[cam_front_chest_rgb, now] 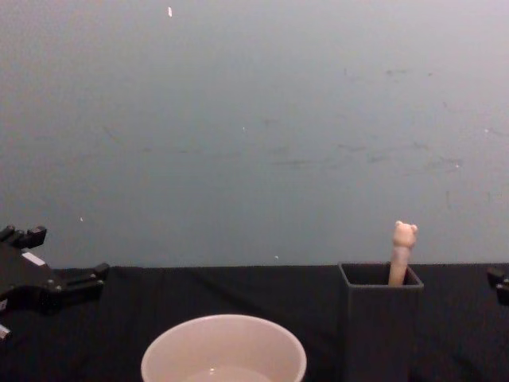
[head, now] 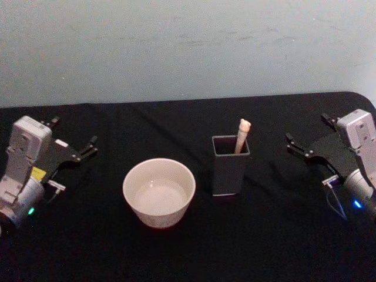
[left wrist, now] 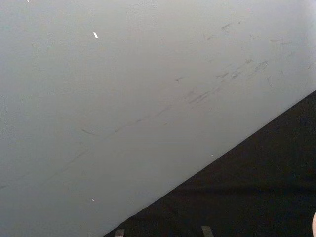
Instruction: Pick up the stirring spoon with one hand, stir inside the cup, then place it back in its original position.
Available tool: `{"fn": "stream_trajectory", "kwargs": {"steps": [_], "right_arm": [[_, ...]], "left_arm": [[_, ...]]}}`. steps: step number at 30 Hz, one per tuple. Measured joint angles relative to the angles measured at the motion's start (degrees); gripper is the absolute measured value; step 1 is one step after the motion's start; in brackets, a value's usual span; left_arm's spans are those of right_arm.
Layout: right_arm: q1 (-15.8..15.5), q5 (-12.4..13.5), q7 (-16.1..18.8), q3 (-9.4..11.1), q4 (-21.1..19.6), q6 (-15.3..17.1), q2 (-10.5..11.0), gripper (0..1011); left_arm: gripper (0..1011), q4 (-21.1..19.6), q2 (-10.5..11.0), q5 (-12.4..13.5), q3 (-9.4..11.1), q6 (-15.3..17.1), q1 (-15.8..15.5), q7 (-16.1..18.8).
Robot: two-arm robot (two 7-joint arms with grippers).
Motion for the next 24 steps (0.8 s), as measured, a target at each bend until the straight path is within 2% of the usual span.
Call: {"fn": "stream_trajectory", "kwargs": {"steps": [24], "right_arm": [[0.00, 0.00, 0.00, 0.00, 0.00, 0.00, 0.00, 1002]], "left_arm": [[1001, 0.00, 0.00, 0.00, 0.00, 0.00, 0.00, 0.00]]}}
